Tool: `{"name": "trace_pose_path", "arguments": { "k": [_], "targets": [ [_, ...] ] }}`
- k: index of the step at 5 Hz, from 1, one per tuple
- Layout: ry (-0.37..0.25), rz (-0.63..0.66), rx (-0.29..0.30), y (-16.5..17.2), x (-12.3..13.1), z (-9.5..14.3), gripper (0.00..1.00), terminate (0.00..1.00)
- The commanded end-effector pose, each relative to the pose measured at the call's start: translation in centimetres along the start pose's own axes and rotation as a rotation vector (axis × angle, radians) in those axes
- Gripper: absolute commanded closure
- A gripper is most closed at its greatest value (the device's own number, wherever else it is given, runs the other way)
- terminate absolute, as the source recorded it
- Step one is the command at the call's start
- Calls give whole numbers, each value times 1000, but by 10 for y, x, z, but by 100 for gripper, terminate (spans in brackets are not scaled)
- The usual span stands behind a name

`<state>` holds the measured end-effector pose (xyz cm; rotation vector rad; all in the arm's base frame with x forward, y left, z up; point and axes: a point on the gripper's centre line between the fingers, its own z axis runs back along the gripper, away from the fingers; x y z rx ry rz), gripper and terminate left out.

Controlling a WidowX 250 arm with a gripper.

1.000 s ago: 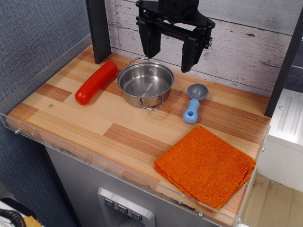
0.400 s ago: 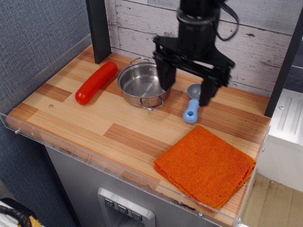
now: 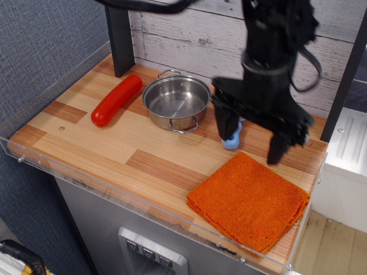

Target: Move red towel to center lower part of table.

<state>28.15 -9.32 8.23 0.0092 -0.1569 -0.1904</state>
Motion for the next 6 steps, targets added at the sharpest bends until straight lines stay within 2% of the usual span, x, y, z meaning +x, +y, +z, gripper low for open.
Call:
{"name": "trace_pose_path", "arguments": {
  "k": [1, 4, 6],
  "targets": [
    [49, -50, 0, -16, -7, -17, 0, 0],
    [120, -91, 9, -17, -25, -41, 0, 0],
    [129, -100, -4, -17, -32, -54, 0, 0]
  ]
}}
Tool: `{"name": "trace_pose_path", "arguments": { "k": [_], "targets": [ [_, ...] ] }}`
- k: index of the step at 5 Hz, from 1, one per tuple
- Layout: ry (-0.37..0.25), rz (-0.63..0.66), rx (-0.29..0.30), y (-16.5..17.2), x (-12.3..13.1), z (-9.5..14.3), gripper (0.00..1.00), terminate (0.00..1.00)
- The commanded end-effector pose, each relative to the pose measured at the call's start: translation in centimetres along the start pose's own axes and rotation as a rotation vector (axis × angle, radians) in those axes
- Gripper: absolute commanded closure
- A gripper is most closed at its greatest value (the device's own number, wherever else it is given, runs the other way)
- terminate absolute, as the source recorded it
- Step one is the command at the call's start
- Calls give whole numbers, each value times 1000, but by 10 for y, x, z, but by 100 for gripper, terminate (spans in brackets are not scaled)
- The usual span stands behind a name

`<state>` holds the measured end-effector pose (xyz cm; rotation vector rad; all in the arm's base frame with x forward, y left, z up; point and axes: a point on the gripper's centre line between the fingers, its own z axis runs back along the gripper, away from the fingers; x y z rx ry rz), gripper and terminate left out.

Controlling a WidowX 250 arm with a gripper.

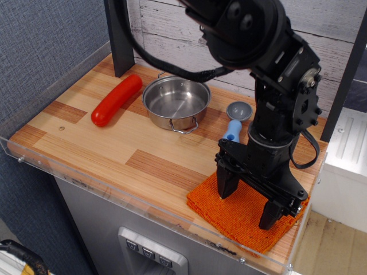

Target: Move red towel to center lower part of table.

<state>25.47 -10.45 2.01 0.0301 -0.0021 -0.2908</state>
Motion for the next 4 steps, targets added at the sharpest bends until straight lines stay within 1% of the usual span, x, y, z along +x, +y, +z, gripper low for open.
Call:
{"name": "trace_pose_path", "arguments": {
  "k": [1, 2, 3, 4],
  "targets": [
    [-18, -7, 14, 0, -2, -1, 0, 0],
    [-12, -24, 46, -3, -10, -12, 0, 0],
    [22, -41, 17, -13, -23, -31, 0, 0],
    [49, -39, -19, -23, -37, -44, 0, 0]
  ]
}}
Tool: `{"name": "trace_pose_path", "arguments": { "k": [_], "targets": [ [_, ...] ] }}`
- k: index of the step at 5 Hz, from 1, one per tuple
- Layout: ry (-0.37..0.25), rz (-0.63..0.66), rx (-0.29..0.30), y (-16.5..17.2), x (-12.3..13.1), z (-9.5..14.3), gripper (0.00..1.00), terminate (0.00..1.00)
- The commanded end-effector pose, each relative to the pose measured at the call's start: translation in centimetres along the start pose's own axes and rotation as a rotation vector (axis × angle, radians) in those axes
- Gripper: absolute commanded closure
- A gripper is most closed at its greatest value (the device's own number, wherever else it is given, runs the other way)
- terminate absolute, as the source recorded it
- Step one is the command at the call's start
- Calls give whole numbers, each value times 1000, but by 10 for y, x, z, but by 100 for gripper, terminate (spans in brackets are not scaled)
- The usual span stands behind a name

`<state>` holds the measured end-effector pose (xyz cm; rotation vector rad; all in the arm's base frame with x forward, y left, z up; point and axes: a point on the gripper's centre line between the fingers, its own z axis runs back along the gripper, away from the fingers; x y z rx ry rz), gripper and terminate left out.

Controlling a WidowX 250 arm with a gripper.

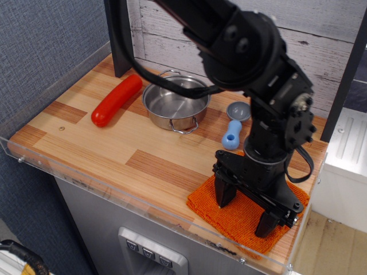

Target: Move red towel to center lower part of table.

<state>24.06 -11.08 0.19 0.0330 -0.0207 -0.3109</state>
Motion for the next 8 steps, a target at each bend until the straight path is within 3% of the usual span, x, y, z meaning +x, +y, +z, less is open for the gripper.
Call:
{"name": "trace_pose_path", "arguments": {
  "k": [1, 5, 6, 8],
  "targets": [
    [76, -9, -38, -15, -33, -28, 0, 0],
    [66, 34, -35, 6, -54, -26, 0, 0],
    [60, 66, -23, 26, -68, -25, 0, 0],
    [44, 104, -56, 77, -99, -34, 0, 0]
  ]
}}
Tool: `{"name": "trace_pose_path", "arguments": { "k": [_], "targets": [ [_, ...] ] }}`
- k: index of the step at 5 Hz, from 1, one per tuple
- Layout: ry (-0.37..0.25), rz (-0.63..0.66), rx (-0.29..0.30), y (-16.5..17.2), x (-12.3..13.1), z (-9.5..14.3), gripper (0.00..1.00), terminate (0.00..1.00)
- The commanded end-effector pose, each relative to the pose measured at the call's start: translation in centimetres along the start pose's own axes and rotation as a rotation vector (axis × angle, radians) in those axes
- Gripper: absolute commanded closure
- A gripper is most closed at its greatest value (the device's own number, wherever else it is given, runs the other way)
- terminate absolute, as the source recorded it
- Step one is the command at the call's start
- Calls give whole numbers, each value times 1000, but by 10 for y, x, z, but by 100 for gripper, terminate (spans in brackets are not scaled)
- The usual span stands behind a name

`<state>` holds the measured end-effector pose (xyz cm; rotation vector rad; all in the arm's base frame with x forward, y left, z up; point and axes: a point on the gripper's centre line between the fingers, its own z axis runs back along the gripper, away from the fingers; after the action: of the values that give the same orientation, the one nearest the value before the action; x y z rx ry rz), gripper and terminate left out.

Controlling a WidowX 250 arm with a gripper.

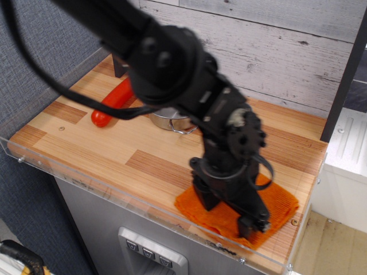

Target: Move red towel to center lower part of table.

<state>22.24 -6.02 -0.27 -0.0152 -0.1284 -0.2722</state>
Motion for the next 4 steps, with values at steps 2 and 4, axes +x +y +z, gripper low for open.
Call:
{"name": "trace_pose_path", "arguments": {
  "k": [2, 4],
  "targets": [
    [165, 144, -84, 82, -90, -34, 0, 0],
    [164, 218, -90, 97, -108, -32, 0, 0]
  ]
}}
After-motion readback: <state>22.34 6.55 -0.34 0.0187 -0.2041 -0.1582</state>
